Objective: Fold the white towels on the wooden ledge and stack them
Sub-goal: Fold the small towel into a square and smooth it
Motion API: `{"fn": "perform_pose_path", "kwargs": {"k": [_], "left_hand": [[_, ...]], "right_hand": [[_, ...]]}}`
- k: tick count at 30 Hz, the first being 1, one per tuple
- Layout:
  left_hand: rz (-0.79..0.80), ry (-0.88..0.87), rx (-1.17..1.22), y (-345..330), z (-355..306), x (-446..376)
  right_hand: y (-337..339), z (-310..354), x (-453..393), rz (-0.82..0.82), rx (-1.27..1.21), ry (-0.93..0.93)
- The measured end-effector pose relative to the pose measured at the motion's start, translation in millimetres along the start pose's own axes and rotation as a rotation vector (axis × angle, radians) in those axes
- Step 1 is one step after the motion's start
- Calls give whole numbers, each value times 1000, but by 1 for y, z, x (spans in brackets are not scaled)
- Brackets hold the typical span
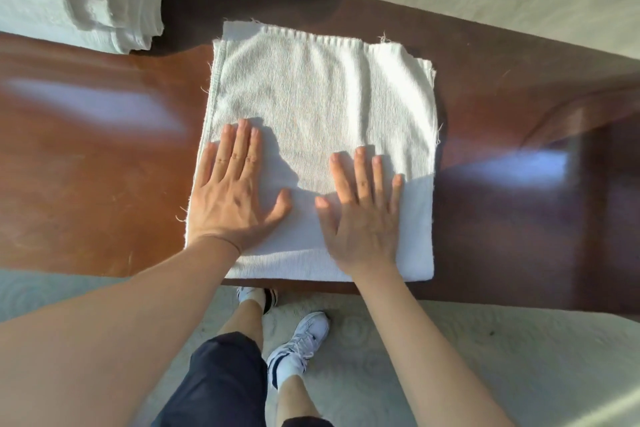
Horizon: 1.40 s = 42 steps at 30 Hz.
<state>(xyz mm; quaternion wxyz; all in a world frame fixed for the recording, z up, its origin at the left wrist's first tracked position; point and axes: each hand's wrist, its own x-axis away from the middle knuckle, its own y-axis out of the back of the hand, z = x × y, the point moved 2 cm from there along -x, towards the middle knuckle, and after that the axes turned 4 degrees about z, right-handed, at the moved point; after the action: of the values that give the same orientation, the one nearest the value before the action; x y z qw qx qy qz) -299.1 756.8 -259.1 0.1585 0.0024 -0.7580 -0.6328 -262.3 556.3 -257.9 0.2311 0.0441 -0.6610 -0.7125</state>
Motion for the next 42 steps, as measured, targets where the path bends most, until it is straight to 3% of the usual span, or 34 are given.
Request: {"fn": "perform_pose_path", "kwargs": {"k": [4, 6, 9, 13, 18, 19, 23, 28, 30, 34, 39, 42], "left_hand": [[0, 2, -19, 0, 0, 2], [-9, 2, 0, 1, 1, 2], [-22, -12, 17, 2, -1, 1], [-24, -19, 11, 2, 0, 1], [-32, -34, -28, -1, 2, -1], [-30, -32, -29, -1, 2, -1], [-35, -26, -22, -1, 2, 0], [-26, -36, -29, -1, 1, -2], [-18, -27, -28, -2, 1, -1], [-34, -29, 1, -3, 1, 0], [-17, -29, -21, 0, 1, 0], [-16, -24, 3, 1, 1, 0]], "right_hand": [[3, -47, 17, -24, -46, -344], [13, -47, 12, -81, -55, -394], [30, -24, -38, -143, -111, -218], [33, -24, -109, -75, -101, 76], [49, -66, -146, -118, -168, -383], [51, -56, -144, -139, -139, -364], [39, -25, -122, -136, -31, -6], [42, -33, -132, -94, -131, -253], [40, -3, -104, -144, -181, -188], [11, 26, -39, -141, -82, 131], [8, 15, -47, -120, -87, -89], [1, 34, -25, -102, -79, 15]]}}
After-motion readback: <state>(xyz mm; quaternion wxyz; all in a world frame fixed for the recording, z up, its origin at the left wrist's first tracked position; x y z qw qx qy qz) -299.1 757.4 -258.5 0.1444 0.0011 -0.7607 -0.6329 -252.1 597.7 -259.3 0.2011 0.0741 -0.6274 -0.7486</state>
